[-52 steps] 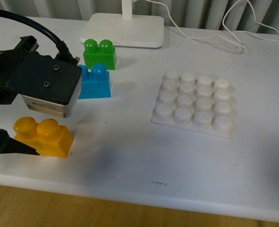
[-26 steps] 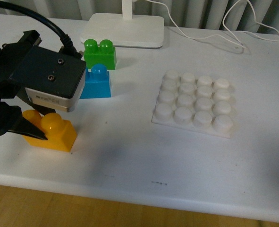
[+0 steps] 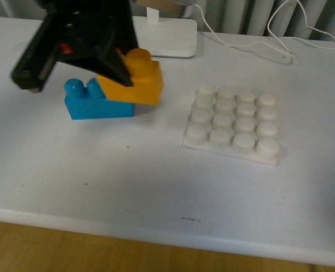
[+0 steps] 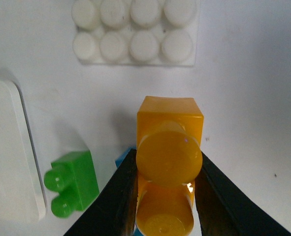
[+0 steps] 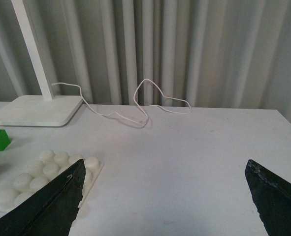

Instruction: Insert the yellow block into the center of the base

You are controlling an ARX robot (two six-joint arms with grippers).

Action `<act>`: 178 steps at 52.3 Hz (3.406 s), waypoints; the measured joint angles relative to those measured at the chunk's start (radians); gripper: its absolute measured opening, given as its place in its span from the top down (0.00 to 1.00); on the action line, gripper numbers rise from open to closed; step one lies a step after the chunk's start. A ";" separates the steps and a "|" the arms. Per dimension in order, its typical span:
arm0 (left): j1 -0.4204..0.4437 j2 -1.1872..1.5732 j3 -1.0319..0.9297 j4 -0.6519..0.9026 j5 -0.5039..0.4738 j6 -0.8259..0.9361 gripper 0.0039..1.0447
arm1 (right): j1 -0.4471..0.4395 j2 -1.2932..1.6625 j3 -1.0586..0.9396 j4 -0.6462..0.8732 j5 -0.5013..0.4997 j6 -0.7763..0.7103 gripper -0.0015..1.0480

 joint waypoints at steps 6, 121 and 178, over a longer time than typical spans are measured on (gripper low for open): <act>-0.053 0.070 0.074 -0.008 -0.006 -0.021 0.73 | 0.000 0.000 0.000 0.000 0.000 0.000 0.09; -0.206 0.541 0.610 -0.121 -0.010 -0.107 0.74 | 0.000 0.000 0.000 0.000 0.000 0.000 0.09; -0.196 0.397 0.554 -0.083 -0.078 -0.066 0.04 | 0.000 0.000 0.000 0.000 0.000 0.000 0.09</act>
